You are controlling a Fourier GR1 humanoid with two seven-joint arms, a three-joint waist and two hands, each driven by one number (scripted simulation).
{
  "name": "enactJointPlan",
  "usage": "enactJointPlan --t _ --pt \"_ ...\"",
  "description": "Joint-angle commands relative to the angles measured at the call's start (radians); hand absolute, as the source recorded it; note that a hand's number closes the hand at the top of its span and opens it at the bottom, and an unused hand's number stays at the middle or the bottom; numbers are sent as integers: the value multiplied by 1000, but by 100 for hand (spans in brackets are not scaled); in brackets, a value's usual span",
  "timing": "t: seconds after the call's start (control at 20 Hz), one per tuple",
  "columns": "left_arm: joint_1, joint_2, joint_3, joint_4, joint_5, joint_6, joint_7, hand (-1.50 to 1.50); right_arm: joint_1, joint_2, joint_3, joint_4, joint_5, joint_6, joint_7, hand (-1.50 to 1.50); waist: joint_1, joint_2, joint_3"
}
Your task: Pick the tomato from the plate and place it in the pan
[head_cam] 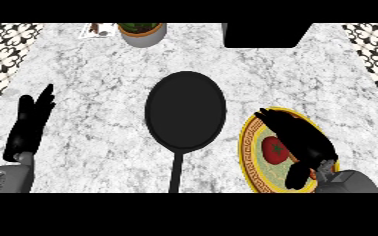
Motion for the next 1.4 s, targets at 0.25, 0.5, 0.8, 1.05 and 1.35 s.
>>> enactJointPlan --t 0.25,0.5,0.8,1.05,1.35 --pt "-14 -15 46 11 -31 -42 -26 0 -51 125 12 89 124 41 53 -150 1 0 0" --pt "-40 -50 34 20 -77 6 10 0 -9 78 28 97 170 -26 -79 150 -4 0 0" --pt "50 -28 50 -136 -41 -65 85 0 -6 64 7 216 287 -251 -188 150 3 -1 0" --pt "8 -48 88 -8 -71 -60 -21 0 -79 101 -78 218 263 -154 -206 150 0 0 0" --pt "-38 -38 89 -8 -74 -71 38 0 -16 -103 -224 306 191 -261 -491 150 -4 1 0"
